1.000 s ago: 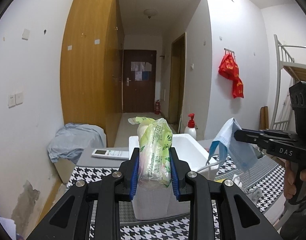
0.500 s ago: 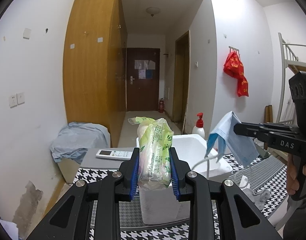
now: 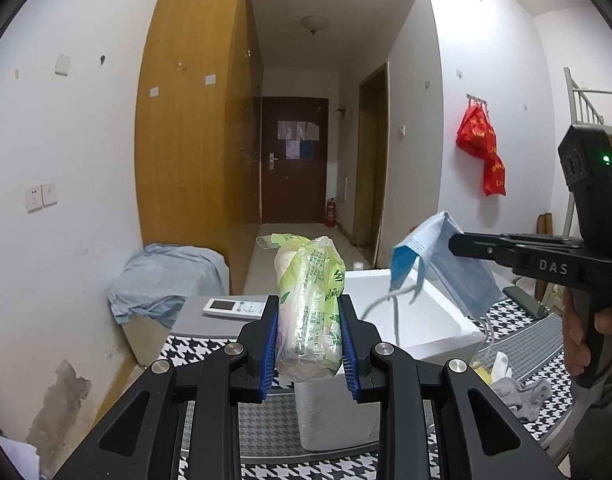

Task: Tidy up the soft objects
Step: 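Lift and carry the mask and package over the white foam box with both grippers, then open the right gripper to drop the blue mask into the foam box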

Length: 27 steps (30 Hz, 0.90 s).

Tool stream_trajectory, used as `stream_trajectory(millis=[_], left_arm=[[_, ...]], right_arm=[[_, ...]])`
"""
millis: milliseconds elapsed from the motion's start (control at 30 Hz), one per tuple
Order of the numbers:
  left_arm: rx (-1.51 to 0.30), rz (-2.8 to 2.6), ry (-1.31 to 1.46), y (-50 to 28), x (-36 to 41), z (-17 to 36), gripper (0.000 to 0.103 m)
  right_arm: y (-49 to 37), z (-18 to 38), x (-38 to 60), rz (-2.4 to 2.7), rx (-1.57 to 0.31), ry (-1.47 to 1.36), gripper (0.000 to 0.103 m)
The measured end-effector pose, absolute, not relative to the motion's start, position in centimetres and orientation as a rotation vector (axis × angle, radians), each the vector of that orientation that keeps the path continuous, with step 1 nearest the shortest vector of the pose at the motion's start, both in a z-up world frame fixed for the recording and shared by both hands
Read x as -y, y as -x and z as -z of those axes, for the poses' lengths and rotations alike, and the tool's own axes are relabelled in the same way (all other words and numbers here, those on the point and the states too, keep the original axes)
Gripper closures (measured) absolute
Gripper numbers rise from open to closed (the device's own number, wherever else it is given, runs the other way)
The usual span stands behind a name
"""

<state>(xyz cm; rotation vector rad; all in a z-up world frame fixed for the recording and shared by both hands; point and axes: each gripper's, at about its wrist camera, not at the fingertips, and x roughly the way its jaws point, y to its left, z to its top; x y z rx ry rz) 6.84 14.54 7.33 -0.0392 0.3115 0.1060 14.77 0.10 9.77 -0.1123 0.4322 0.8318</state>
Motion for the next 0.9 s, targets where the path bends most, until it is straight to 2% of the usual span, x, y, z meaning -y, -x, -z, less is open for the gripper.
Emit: stream_trajectory(millis=[300, 367, 400, 433, 500, 600, 733, 867, 900], left_arm=[[-0.319, -0.108, 0.039, -7.0, -14.8, -7.2, 0.074], [-0.317, -0.115, 0.044, -6.9, -15.0, -7.2, 0.074], [-0.316, -0.118, 0.048, -6.8, -15.2, -7.2, 0.074], [-0.315, -0.122, 0.050, -6.7, -15.3, -7.3, 0.074], [-0.318, -0.127, 0.052, -6.6, -15.4, -7.2, 0.074], [-0.322, -0.132, 0.052, -6.6, -15.4, -7.1, 0.074], [-0.326, -0.125, 0.055, -6.7, -15.2, -7.2, 0.074], [-0.334, -0.112, 0.050, -7.2, -15.0, -7.2, 0.074], [-0.336, -0.107, 0.049, -7.4, -15.0, -7.3, 0.074]], right_arm=[[-16.4, -8.5, -1.6, -0.809, -0.465, 0.134, 0.093], [-16.8, -8.4, -1.7, -0.801, -0.460, 0.132, 0.090], [-17.0, -8.3, -1.8, -0.801, -0.467, 0.130, 0.077], [-17.2, -8.2, -1.9, -0.803, -0.475, 0.128, 0.057], [-17.4, -8.0, -2.0, -0.812, -0.480, 0.126, 0.042], [-17.4, -7.8, -2.1, -0.809, -0.493, 0.130, 0.039], [-16.8, -7.8, -1.7, -0.828, -0.487, 0.117, 0.014], [-15.9, -8.2, -1.0, -0.838, -0.460, 0.122, 0.012], [-15.7, -8.3, -0.7, -0.830, -0.450, 0.124, 0.008]])
